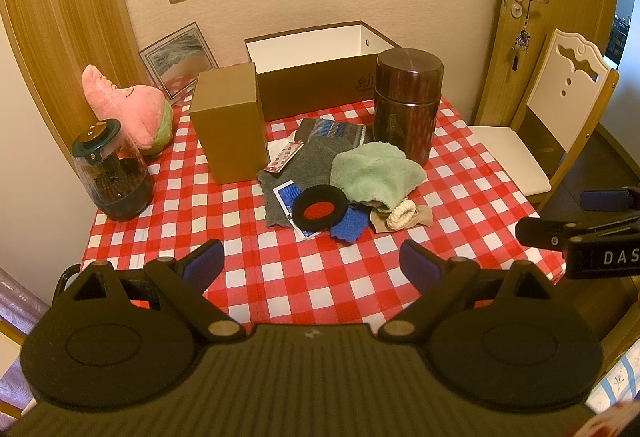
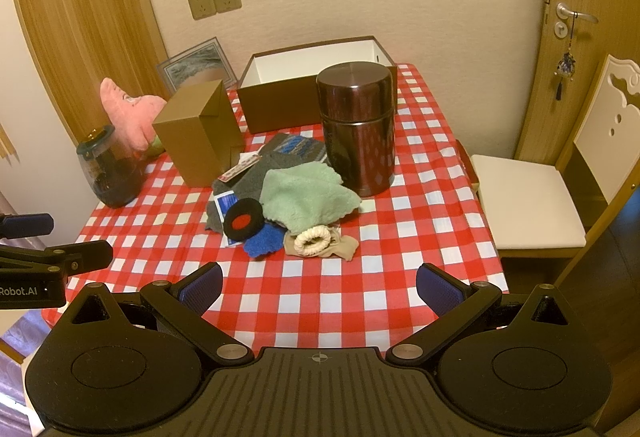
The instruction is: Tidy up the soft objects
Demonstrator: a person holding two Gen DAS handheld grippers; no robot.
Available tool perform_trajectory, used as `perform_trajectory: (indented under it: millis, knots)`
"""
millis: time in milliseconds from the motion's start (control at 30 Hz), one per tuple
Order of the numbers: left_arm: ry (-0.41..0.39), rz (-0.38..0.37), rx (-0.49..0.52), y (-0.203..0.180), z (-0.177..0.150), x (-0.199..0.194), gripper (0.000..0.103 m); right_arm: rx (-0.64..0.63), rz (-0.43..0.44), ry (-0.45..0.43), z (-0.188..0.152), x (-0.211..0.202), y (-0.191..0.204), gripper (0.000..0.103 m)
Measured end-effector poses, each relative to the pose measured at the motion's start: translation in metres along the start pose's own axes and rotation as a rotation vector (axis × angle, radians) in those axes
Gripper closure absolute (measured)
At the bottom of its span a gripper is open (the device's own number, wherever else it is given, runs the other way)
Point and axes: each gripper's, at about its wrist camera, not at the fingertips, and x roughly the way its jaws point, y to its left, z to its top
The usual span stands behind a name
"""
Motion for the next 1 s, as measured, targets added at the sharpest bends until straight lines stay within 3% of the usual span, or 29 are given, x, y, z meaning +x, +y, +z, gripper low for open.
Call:
perform_trajectory:
  millis: [467,733,1000]
  knots:
    - [0.009,0.003,-0.002,0.001,-0.001,0.005,0.009,0.000,0.017,-0.004,-0.002,0.006,-0.005,0.000]
    - [0.039,0.018,-0.015,0.010,-0.003,0.026,0.009,0.042,0.051,-0.029,-0.008,0.035,-0.008,0.000]
    - [0.079,0.019,-0.028,0.018,-0.003,0.055,0.010,-0.041,0.040,-0.051,-0.010,0.059,-0.013,0.001]
